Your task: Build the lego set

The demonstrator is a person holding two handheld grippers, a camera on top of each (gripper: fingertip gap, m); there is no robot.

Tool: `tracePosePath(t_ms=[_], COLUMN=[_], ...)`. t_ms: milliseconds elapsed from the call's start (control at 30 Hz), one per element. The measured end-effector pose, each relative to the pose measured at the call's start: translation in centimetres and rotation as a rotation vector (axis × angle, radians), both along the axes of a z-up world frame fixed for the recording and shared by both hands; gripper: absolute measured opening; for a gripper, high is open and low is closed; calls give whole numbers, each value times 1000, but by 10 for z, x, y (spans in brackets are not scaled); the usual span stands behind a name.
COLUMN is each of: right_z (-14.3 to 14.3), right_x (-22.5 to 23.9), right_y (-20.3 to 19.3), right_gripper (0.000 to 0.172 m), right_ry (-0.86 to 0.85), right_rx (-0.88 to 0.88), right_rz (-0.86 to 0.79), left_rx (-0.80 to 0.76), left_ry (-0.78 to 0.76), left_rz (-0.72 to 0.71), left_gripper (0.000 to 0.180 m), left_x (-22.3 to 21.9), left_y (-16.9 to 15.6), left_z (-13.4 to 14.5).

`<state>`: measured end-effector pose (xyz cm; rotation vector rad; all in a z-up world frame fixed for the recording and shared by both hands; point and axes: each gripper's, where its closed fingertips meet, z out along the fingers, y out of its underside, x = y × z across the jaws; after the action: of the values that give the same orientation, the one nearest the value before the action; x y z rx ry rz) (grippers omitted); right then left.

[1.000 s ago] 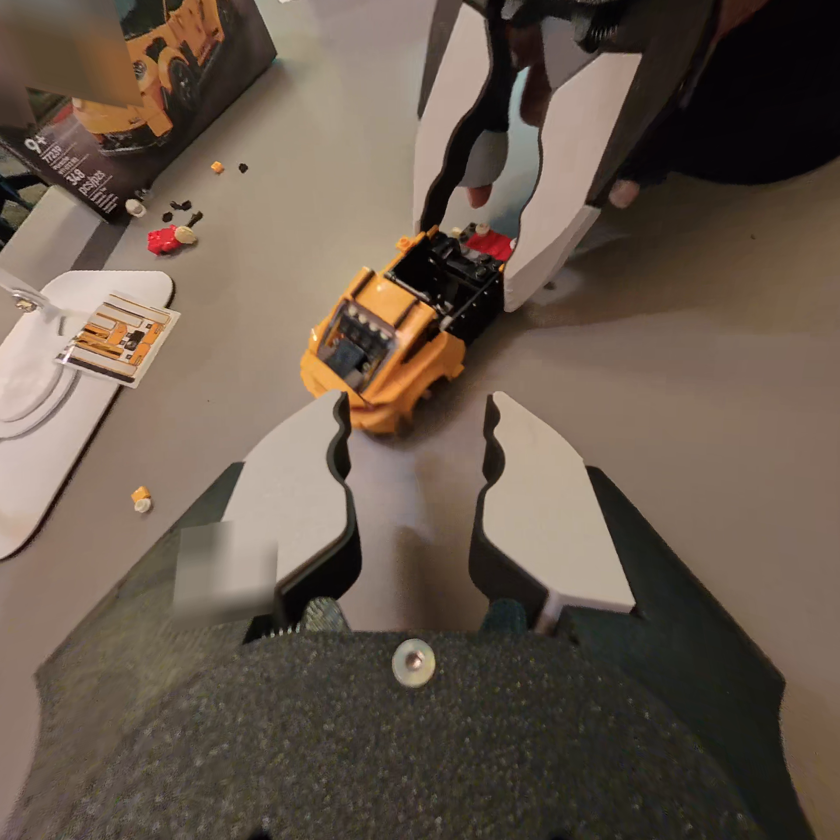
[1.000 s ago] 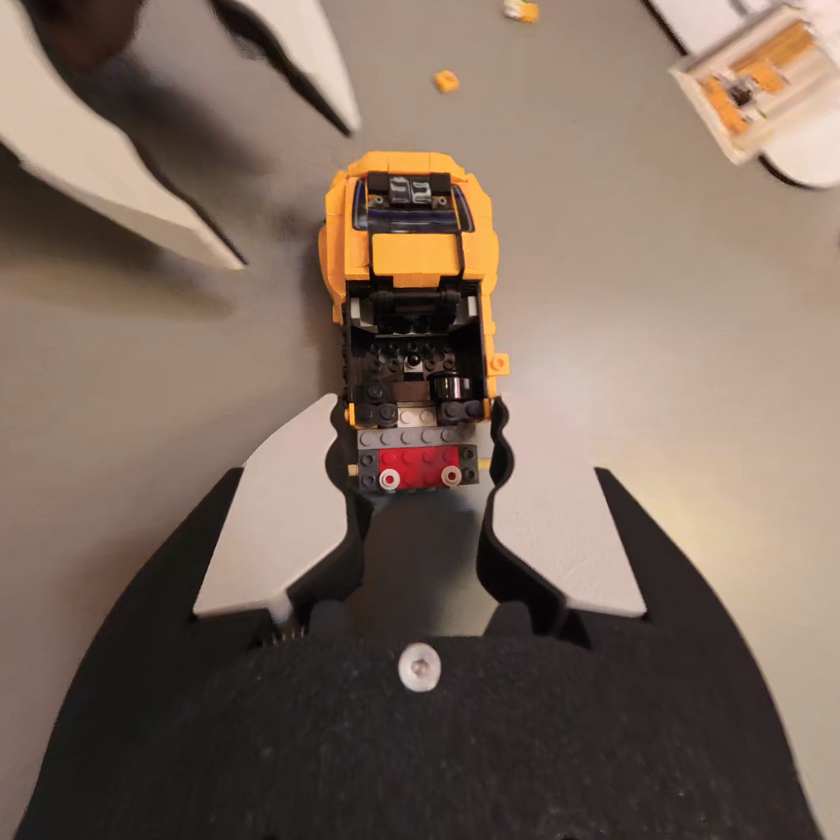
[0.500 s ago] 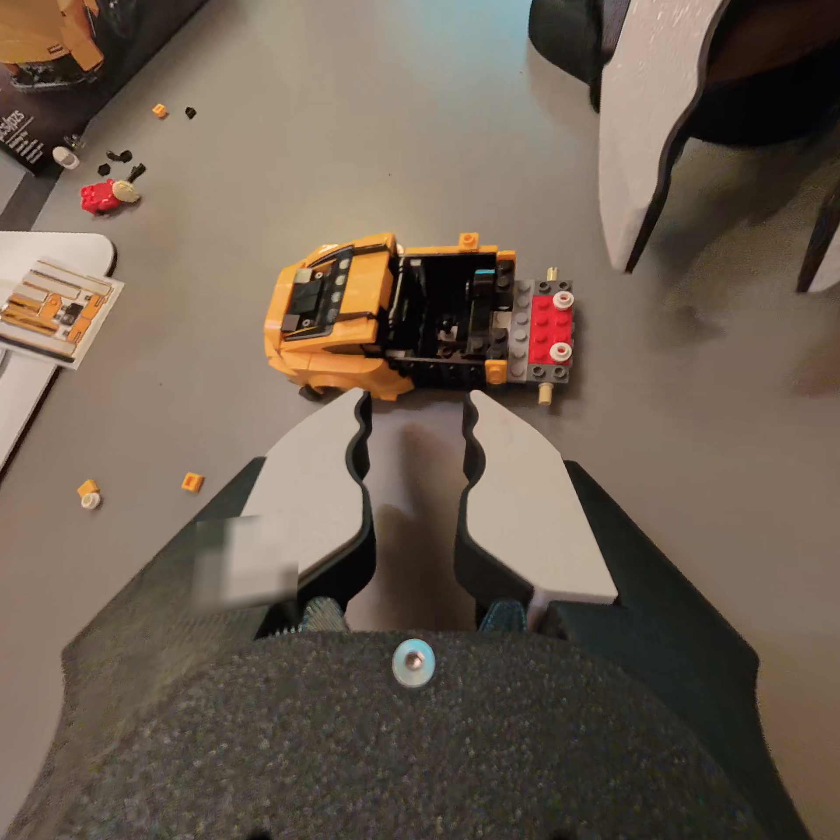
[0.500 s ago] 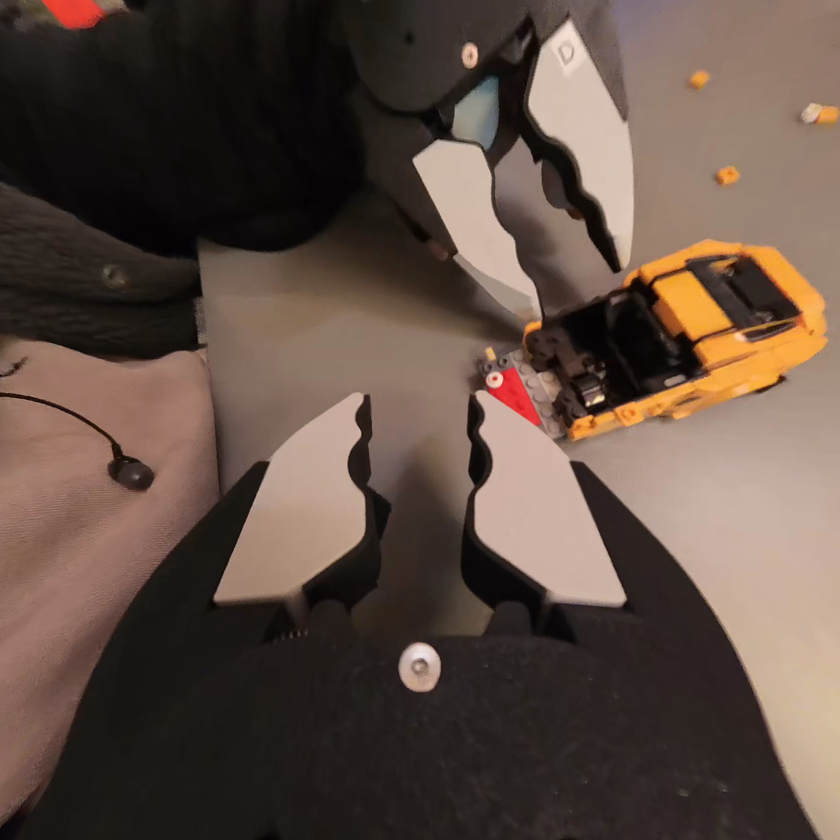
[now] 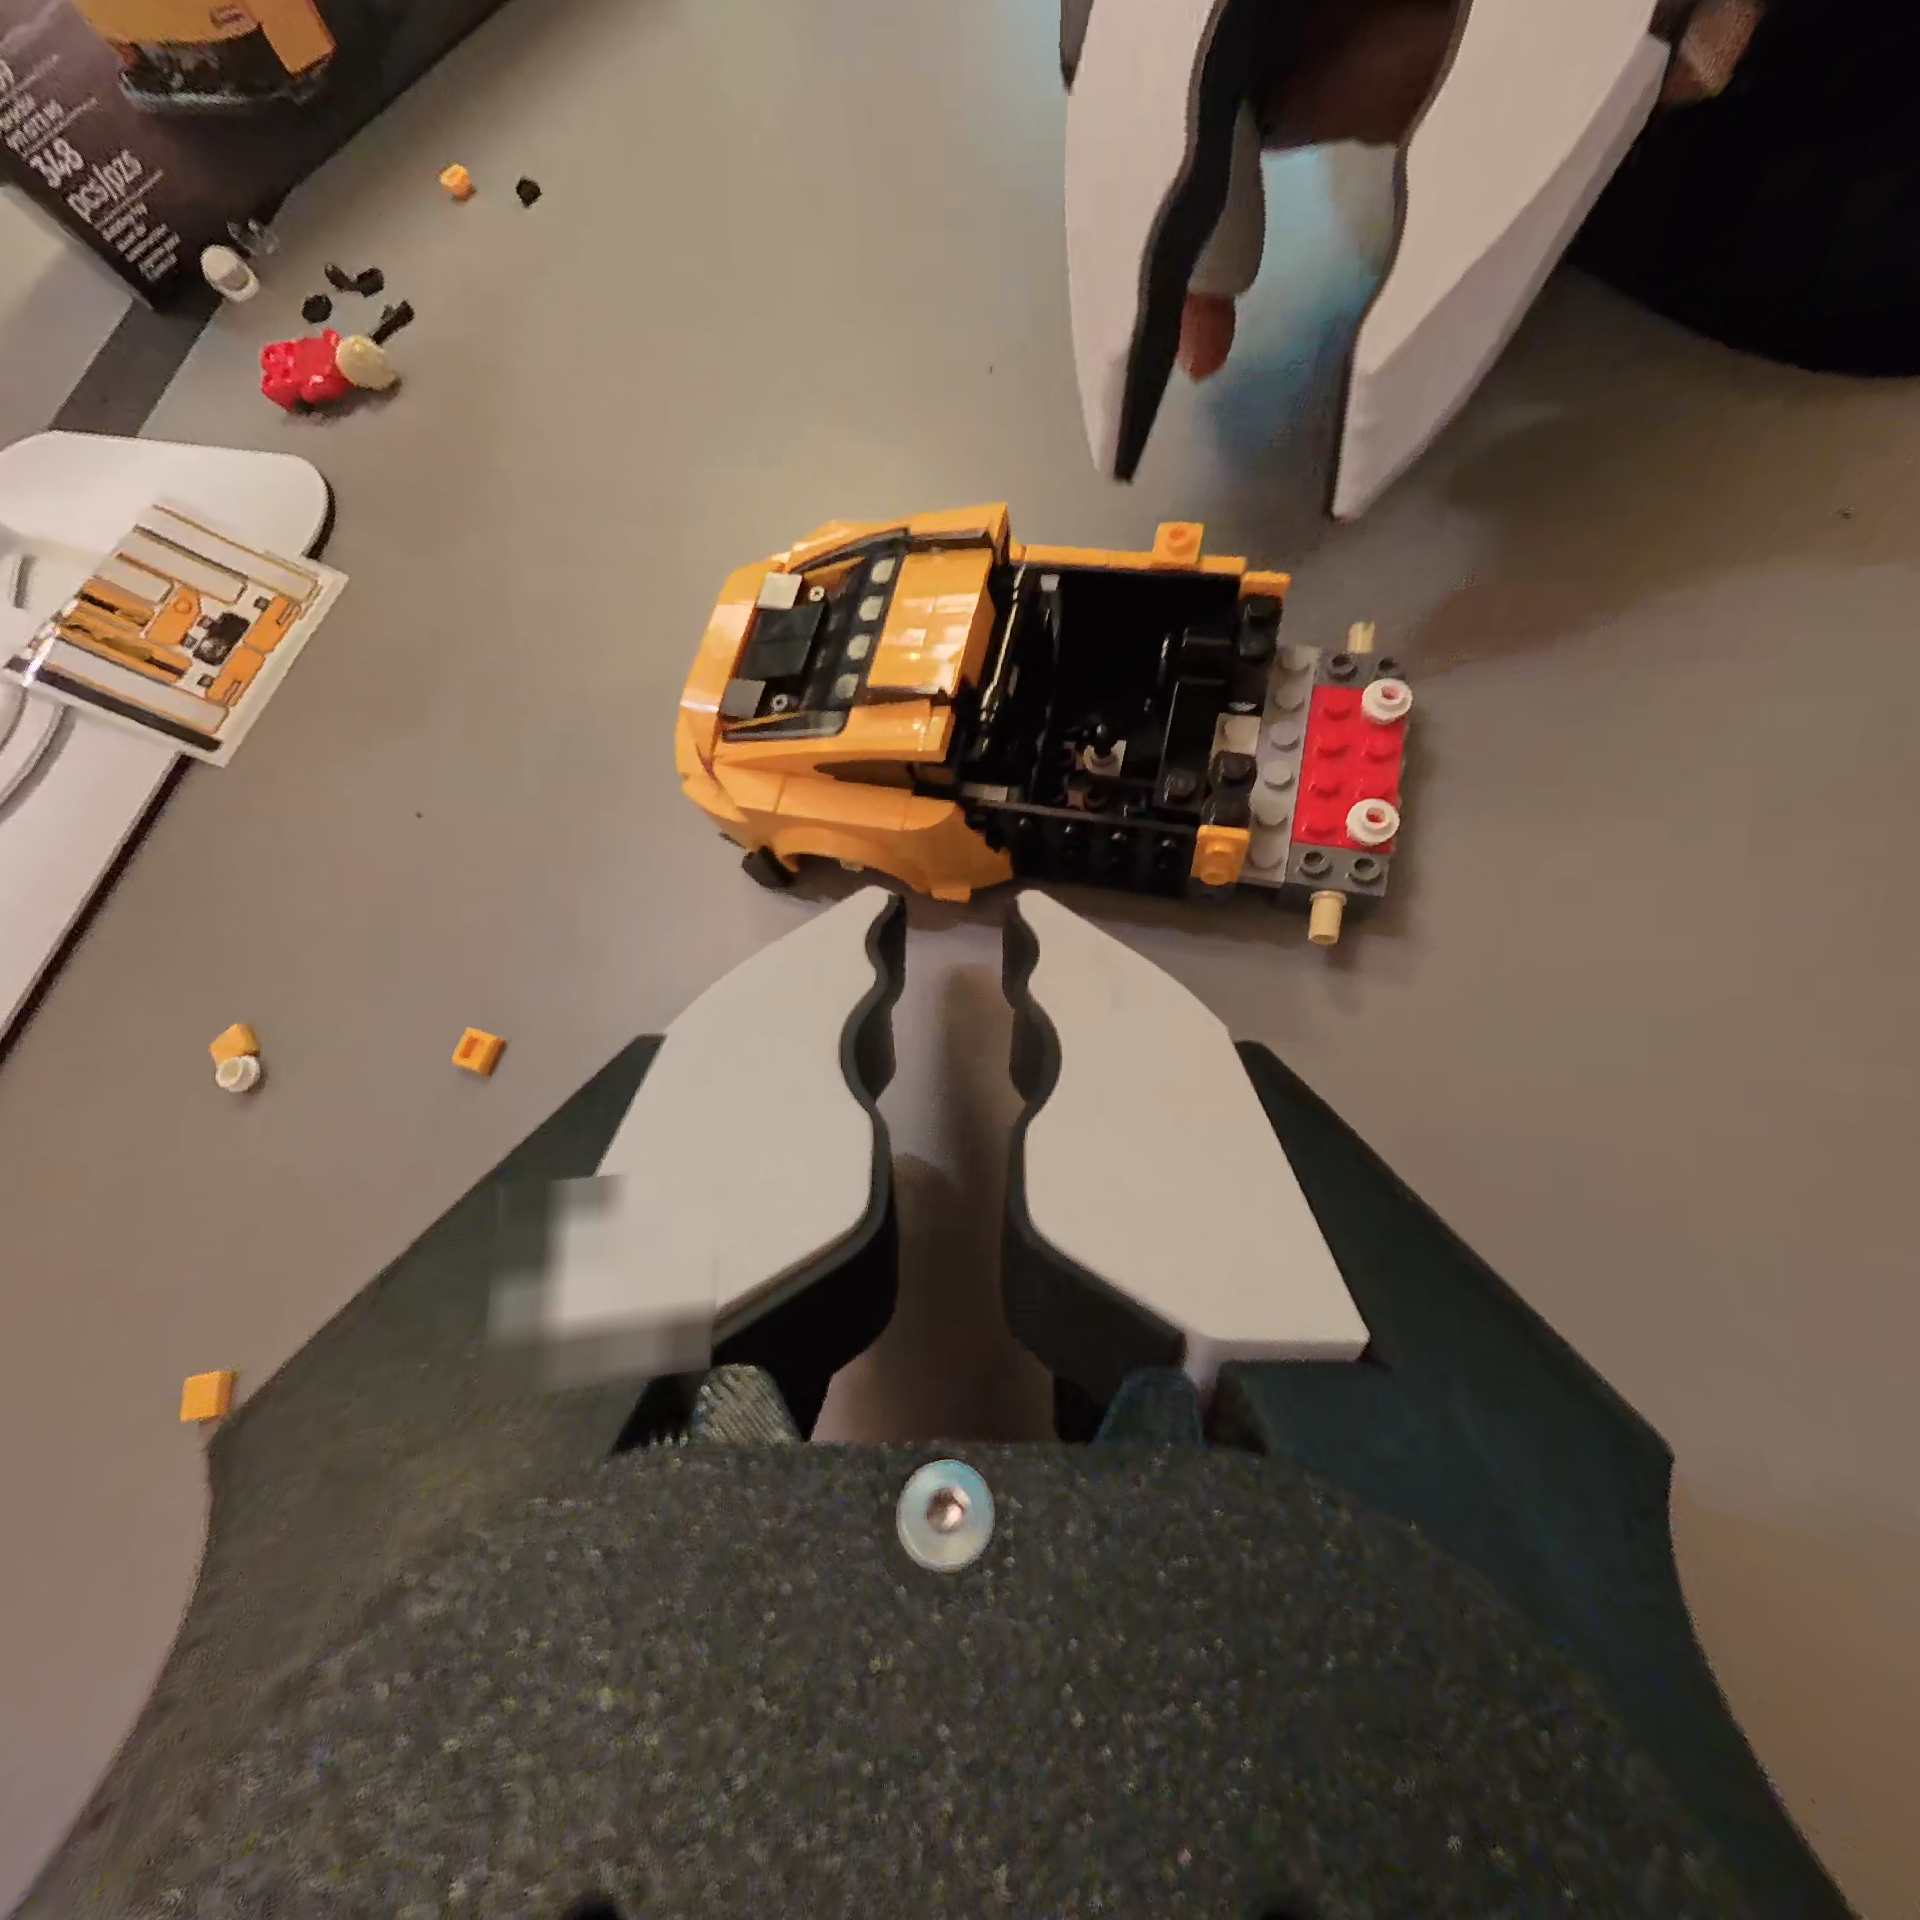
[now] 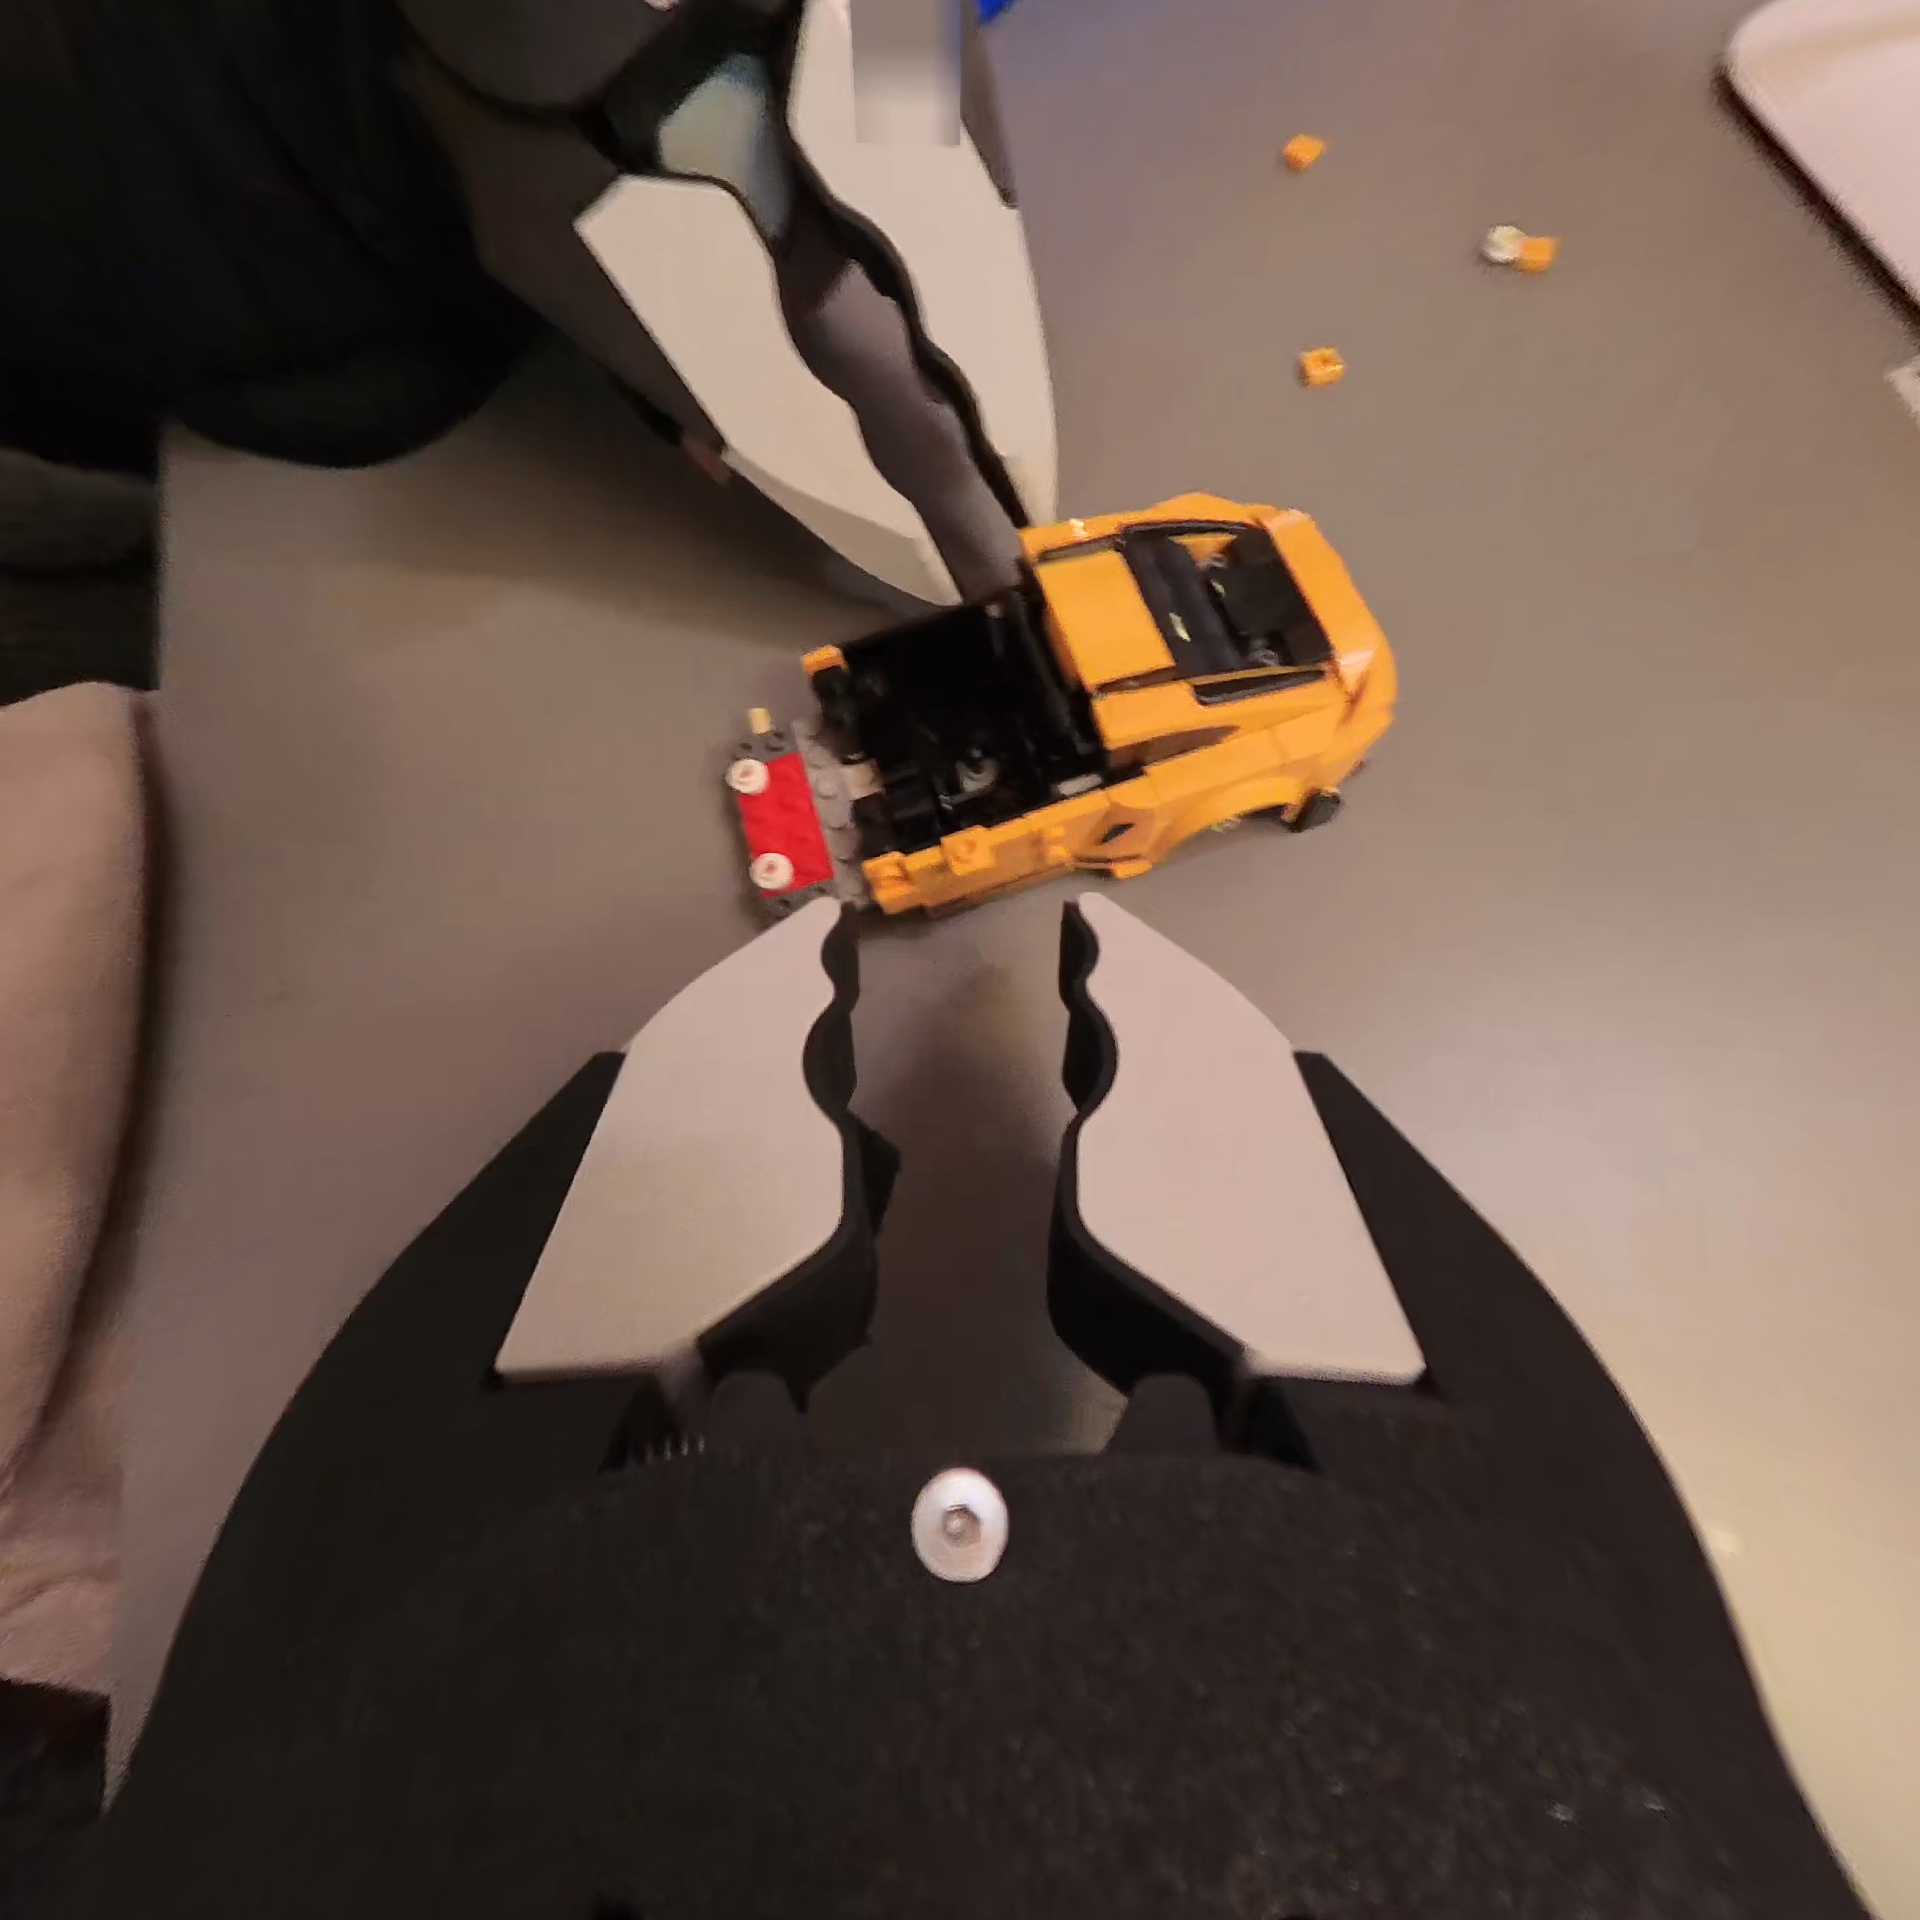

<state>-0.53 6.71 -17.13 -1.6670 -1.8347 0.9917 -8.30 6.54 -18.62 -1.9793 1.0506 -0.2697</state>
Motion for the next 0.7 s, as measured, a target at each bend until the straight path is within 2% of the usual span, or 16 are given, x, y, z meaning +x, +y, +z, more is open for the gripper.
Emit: tracePosePath(t_ms=[133, 233, 367, 500, 700], right_z=[0, -1, -2, -3, -3], right_x=[-5, -7, -8, -9, -7], right_y=[-3, -7, -8, -4, 7], right_gripper=[36, 26, 26, 17, 25], right_ry=[25, 36, 43, 47, 35], right_rx=[-47, -59, -48, -34, 19], right_rz=[25, 42, 44, 16, -44], left_rx=[15, 15, 6, 6, 13], left_ry=[-27, -20, -21, -19, 5], left_rz=[-23, -26, -24, -31, -108], left_gripper=[17, 16, 17, 17, 12], left_x=[8, 9, 9, 11, 20], left_y=[1, 2, 4, 3, -10], left_z=[3, 0, -2, -3, -2])
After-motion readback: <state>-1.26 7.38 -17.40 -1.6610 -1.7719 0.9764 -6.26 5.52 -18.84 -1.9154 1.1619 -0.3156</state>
